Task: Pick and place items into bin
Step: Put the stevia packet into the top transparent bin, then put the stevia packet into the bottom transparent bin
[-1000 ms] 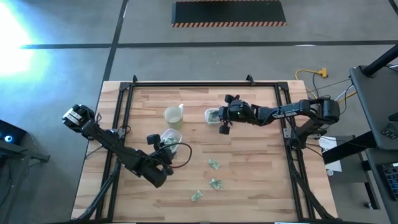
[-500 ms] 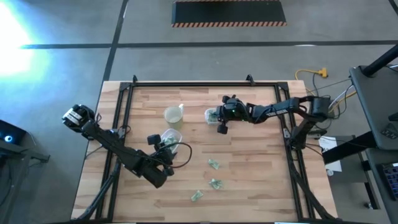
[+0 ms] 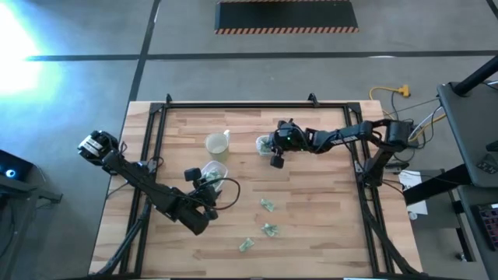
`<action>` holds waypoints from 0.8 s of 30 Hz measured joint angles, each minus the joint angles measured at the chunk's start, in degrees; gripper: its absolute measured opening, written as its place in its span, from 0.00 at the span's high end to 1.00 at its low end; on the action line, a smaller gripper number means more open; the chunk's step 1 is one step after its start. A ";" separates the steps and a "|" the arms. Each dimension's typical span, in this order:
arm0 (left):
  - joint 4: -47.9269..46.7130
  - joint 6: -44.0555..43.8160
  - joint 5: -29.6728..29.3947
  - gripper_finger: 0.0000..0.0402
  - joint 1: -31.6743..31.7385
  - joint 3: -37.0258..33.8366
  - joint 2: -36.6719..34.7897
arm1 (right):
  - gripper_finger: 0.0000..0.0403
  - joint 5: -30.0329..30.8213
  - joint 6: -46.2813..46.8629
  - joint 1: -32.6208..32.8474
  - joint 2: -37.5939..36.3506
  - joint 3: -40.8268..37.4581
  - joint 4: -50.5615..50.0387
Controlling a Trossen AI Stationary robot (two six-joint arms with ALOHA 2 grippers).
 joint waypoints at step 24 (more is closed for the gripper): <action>1.37 0.11 3.36 0.62 0.00 -0.09 0.00 | 0.66 -0.20 -2.53 4.72 -15.32 -0.15 -12.49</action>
